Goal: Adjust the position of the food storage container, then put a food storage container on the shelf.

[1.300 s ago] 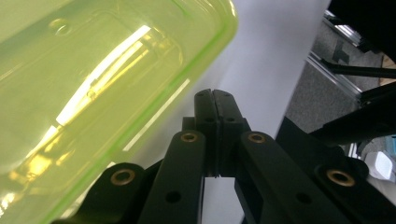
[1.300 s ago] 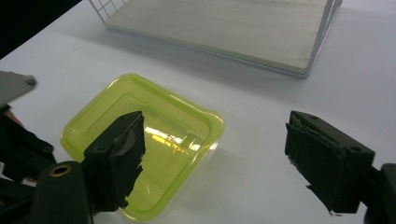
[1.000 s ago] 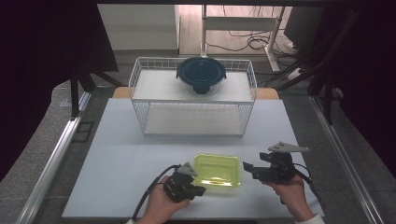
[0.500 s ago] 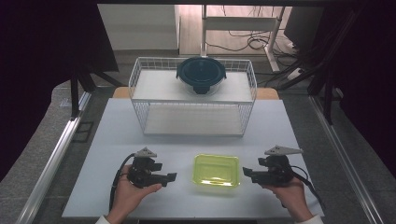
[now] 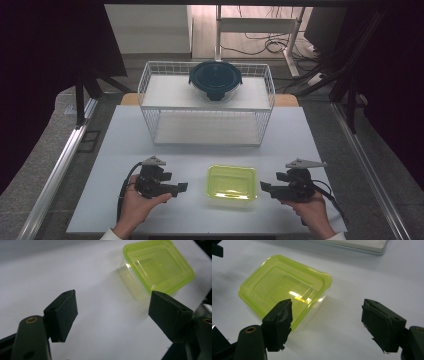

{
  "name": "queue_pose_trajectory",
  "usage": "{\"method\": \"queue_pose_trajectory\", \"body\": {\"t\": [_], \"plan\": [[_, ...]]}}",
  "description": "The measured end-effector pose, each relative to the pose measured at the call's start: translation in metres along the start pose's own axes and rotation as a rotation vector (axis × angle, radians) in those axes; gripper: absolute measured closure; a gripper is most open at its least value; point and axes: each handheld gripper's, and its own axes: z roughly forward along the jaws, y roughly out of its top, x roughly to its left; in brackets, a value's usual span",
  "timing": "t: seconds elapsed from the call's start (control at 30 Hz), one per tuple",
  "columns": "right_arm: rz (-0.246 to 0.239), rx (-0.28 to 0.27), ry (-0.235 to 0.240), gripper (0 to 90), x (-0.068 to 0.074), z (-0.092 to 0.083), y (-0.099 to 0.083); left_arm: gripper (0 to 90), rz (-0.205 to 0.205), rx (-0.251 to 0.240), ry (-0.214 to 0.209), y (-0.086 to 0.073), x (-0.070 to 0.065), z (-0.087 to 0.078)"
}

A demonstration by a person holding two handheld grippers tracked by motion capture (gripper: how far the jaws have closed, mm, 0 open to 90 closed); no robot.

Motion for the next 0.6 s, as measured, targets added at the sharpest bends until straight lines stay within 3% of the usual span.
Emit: {"method": "queue_pose_trajectory", "body": {"t": [0.27,0.6], "plan": [[0.02,-0.019,0.034,26.8,-0.0006,-0.0025,0.0004,21.7,-0.02,-0.015,-0.02,0.0012,0.0003,-0.0035],[0.087,-0.022,0.094,29.1,-0.0035,-0.0002,-0.0005,21.8,-0.05,-0.024,-0.094,0.0089,-0.0036,0.0057]]}}
